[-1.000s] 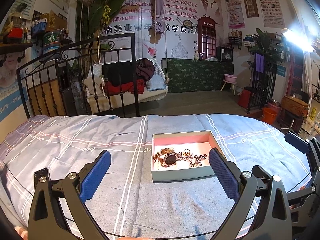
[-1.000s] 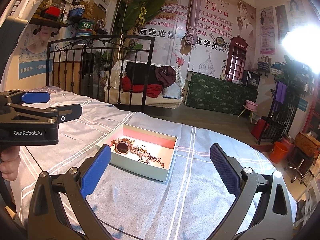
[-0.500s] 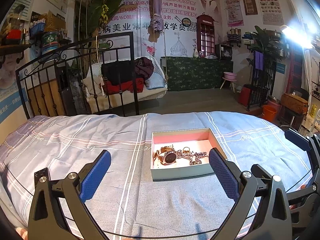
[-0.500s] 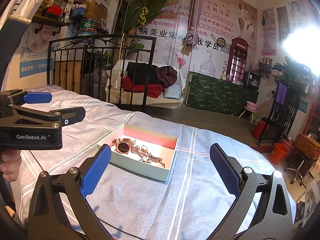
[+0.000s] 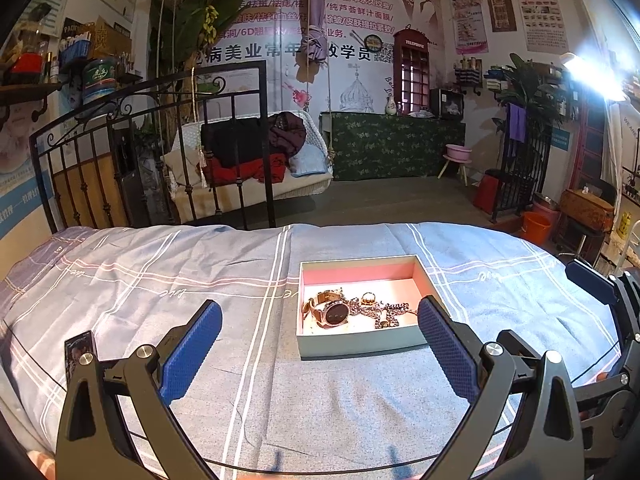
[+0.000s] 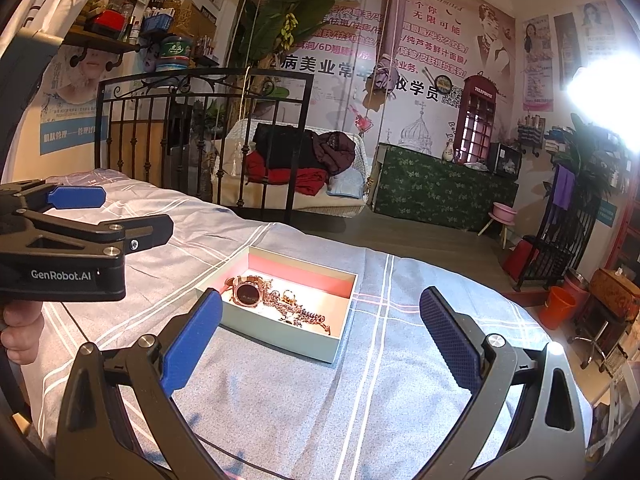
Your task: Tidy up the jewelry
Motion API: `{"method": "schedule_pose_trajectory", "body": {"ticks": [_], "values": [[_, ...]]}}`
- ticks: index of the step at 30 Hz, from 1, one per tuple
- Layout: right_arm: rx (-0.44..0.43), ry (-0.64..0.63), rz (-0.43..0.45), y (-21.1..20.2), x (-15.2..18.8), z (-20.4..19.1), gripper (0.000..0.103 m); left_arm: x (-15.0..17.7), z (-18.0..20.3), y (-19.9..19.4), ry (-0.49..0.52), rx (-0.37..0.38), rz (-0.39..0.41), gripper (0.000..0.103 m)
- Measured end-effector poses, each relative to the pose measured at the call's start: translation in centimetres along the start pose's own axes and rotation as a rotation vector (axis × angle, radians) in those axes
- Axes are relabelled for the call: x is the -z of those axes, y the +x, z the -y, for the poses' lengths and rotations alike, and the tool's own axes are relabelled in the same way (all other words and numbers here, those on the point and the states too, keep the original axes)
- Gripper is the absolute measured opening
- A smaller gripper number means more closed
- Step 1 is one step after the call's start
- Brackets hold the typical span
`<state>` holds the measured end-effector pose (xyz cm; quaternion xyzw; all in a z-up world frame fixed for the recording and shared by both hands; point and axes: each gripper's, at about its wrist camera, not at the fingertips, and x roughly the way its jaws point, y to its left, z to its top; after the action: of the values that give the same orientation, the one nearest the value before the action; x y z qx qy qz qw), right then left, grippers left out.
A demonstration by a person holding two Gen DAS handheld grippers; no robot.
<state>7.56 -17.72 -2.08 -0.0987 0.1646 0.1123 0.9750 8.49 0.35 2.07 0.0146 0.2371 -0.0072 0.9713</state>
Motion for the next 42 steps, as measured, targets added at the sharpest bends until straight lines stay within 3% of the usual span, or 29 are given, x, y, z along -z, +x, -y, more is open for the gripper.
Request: {"method": "schedule_pose_trajectory", "body": {"ticks": [18, 25, 33, 42], "values": [[0.002, 0.0, 0.001, 0.0, -0.14, 0.09, 0.097, -0.2, 0.33, -0.24, 0.03, -0.012, 0.01, 0.097], [0.002, -0.001, 0.001, 0.02, -0.17, 0.09, 0.097, -0.15, -0.11, -0.12, 0.003, 0.025, 0.003, 0.097], [0.003, 0.0, -0.002, 0.19, -0.05, 0.14, 0.097, -0.2, -0.4, 0.27, -0.014, -0.034, -0.001, 0.097], [0.002, -0.002, -0.005, 0.21, 0.08, 0.14, 0.097, -0.14, -0.11, 0.33, 0.005, -0.045, 0.002, 0.097]]}}
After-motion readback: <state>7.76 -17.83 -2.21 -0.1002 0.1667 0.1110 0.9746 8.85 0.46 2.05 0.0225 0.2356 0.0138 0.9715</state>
